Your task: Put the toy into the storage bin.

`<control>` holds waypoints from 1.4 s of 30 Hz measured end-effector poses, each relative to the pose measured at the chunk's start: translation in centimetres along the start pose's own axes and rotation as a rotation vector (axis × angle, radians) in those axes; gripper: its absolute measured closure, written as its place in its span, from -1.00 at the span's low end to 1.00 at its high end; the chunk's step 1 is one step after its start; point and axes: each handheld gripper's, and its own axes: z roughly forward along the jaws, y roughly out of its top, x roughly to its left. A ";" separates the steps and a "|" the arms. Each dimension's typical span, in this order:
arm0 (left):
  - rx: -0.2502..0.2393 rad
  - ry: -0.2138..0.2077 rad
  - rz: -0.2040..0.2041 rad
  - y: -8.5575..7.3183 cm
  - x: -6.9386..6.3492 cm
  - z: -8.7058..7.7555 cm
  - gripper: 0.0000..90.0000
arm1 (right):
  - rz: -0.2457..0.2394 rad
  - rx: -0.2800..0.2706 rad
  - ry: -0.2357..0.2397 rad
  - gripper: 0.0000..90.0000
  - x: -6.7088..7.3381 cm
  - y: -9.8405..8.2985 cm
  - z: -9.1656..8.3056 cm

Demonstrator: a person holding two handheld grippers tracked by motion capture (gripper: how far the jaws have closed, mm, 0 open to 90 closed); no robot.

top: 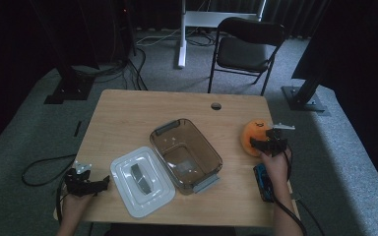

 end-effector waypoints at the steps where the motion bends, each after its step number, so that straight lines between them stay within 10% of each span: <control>1: 0.001 0.000 0.001 0.0 0.0 0.0 -0.99 | -0.007 0.003 -0.005 -0.77 0.1 -0.1 0.1; 24: 0.000 0.000 0.000 0.0 0.0 0.0 -0.99 | -0.023 -0.009 0.006 0.25 0.1 -0.3 -1.1; 42: 0.000 -0.001 0.001 0.0 0.0 0.0 -0.99 | -0.100 -0.084 0.054 0.34 1.7 1.5 -5.2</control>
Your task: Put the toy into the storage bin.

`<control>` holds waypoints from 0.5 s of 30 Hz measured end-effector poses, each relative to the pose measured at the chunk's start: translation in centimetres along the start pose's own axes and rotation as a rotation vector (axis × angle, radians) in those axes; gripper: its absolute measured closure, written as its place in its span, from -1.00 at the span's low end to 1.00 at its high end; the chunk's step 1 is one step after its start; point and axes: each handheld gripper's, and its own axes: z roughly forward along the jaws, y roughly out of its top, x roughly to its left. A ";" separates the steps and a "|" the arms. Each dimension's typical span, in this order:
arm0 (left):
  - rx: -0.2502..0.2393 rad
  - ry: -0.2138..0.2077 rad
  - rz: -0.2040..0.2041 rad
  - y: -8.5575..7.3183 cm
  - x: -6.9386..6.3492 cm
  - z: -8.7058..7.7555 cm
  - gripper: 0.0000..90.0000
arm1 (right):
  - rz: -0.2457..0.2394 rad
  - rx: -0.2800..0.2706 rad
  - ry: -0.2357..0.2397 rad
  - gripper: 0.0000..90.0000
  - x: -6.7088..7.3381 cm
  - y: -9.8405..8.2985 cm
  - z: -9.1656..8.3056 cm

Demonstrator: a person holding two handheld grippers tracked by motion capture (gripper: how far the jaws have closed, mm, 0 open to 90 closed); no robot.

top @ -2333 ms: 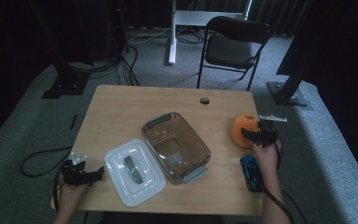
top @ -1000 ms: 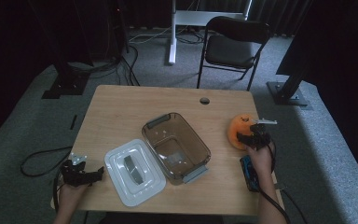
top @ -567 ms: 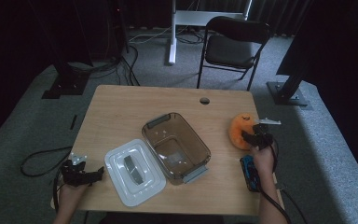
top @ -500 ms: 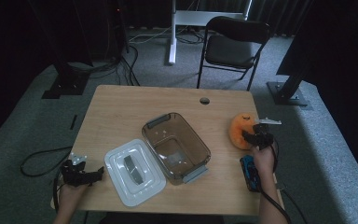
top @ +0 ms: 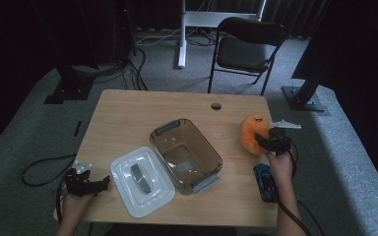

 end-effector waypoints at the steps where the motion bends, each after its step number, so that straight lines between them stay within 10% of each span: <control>1: 0.000 0.000 0.000 0.0 0.0 0.0 -0.99 | 0.000 0.000 0.000 0.34 0.0 0.0 0.0; 15: 0.000 0.000 0.000 0.0 0.0 0.0 -0.99 | -0.050 -0.046 0.040 0.34 1.7 1.3 -2.1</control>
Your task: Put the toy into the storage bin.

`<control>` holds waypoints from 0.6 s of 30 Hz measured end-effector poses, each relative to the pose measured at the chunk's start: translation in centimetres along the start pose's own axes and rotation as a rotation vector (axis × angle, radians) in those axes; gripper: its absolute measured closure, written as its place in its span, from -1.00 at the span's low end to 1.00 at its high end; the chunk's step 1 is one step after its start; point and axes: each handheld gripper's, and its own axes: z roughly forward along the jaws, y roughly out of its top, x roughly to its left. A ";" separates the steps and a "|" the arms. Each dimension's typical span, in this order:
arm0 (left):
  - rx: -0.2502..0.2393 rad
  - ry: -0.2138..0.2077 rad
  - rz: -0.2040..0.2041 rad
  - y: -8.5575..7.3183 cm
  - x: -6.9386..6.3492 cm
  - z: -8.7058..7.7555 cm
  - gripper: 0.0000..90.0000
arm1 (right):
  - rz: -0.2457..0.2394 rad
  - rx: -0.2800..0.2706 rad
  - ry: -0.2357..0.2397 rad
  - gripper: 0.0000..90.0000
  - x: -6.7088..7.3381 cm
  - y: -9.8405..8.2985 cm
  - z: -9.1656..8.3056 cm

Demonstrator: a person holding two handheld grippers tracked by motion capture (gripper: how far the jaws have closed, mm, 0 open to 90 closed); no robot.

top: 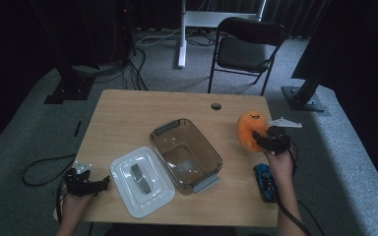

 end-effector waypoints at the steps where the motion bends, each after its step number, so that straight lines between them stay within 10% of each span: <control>1: 0.000 0.000 0.000 0.0 0.0 0.0 -0.99 | -0.007 -0.004 0.001 0.33 0.1 0.1 -0.1; 18: 0.001 0.000 0.002 0.0 0.0 0.0 -0.99 | -0.078 -0.058 0.078 0.33 3.2 1.9 -1.8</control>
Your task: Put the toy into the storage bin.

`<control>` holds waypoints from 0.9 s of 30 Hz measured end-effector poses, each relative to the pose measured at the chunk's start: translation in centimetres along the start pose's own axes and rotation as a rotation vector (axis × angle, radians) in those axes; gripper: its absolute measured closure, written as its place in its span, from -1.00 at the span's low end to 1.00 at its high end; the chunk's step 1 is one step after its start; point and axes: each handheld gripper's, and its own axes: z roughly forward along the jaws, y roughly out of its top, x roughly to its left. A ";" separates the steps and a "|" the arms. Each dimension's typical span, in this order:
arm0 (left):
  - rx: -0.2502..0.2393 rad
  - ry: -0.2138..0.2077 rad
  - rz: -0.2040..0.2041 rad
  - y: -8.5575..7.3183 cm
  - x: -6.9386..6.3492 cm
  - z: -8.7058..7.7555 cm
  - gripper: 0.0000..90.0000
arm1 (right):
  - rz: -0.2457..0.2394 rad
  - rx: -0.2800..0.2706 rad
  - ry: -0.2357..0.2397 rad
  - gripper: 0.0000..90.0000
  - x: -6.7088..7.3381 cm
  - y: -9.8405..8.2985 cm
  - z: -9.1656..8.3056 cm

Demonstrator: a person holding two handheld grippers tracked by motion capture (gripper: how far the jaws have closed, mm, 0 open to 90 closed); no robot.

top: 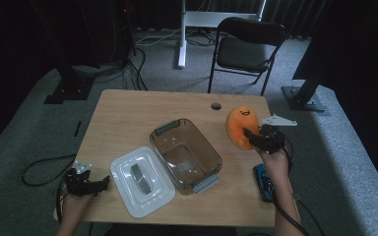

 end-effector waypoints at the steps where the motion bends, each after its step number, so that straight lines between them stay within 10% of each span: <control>1: -0.001 0.000 -0.002 0.0 0.0 0.0 -0.99 | -0.004 -0.002 0.004 0.33 0.1 0.1 0.0; 27: -0.002 0.000 -0.002 0.0 0.0 0.0 -0.99 | -0.128 -0.062 0.124 0.32 5.9 3.3 -0.9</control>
